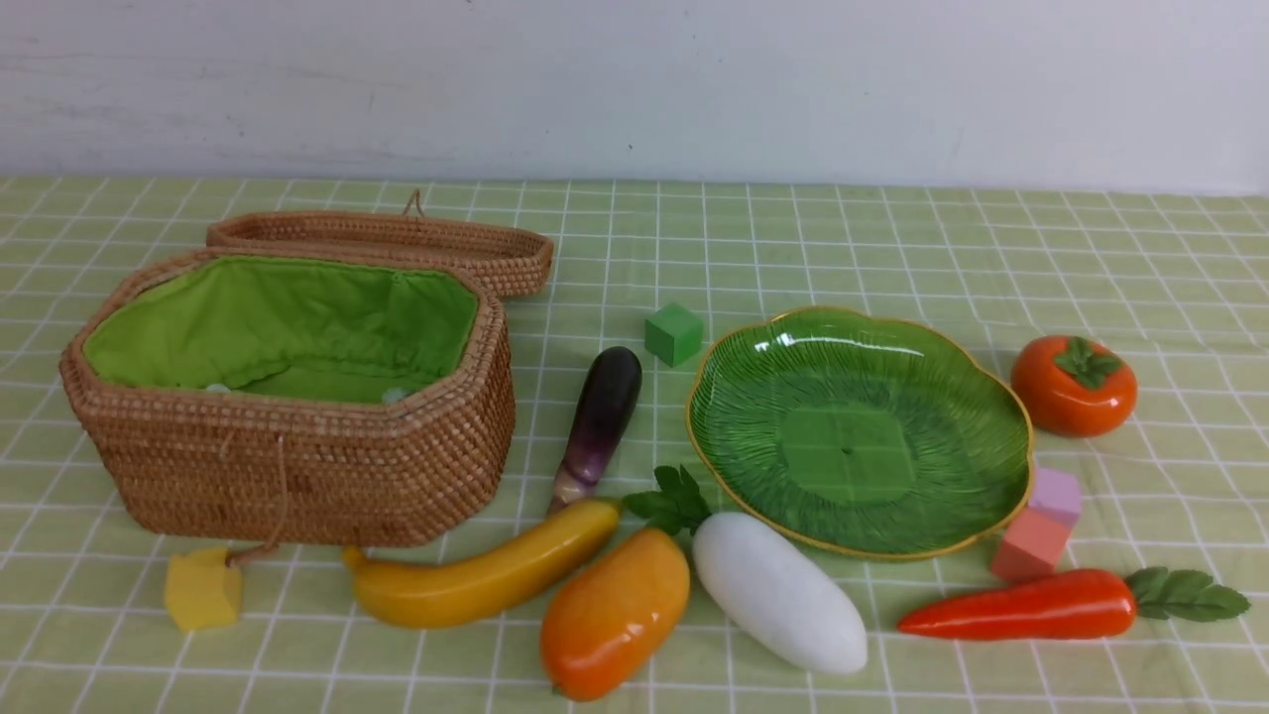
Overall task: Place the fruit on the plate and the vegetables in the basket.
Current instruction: Use the left arm to grab a banana and put it into the right plate
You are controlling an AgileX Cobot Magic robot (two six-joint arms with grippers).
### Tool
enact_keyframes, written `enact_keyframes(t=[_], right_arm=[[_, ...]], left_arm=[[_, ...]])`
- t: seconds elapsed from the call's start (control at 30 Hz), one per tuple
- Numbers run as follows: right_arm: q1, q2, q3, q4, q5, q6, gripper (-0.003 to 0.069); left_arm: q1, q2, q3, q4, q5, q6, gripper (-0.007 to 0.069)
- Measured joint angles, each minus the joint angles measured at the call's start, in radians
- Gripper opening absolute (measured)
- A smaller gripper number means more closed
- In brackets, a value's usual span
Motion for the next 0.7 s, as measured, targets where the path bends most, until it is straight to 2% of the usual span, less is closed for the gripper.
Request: enact_keyframes(t=[0.13,0.4,0.57,0.63,0.7], right_arm=[[0.000,0.000,0.000,0.000,0.000,0.000,0.0239],[0.000,0.000,0.000,0.000,0.000,0.000,0.0239],[0.000,0.000,0.000,0.000,0.000,0.000,0.0239],[0.000,0.000,0.000,0.000,0.000,0.000,0.0239],[0.000,0.000,0.000,0.000,0.000,0.000,0.0239]], left_arm=[[0.000,0.000,0.000,-0.058,-0.027,-0.037,0.0237],[0.000,0.000,0.000,-0.312,-0.207,-0.144,0.0237],[0.000,0.000,-0.003,-0.342,-0.321,-0.154,0.0236],[0.000,0.000,-0.030,-0.342,-0.312,-0.149,0.0215],[0.000,0.000,-0.092,-0.326,-0.274,-0.116,0.0157]])
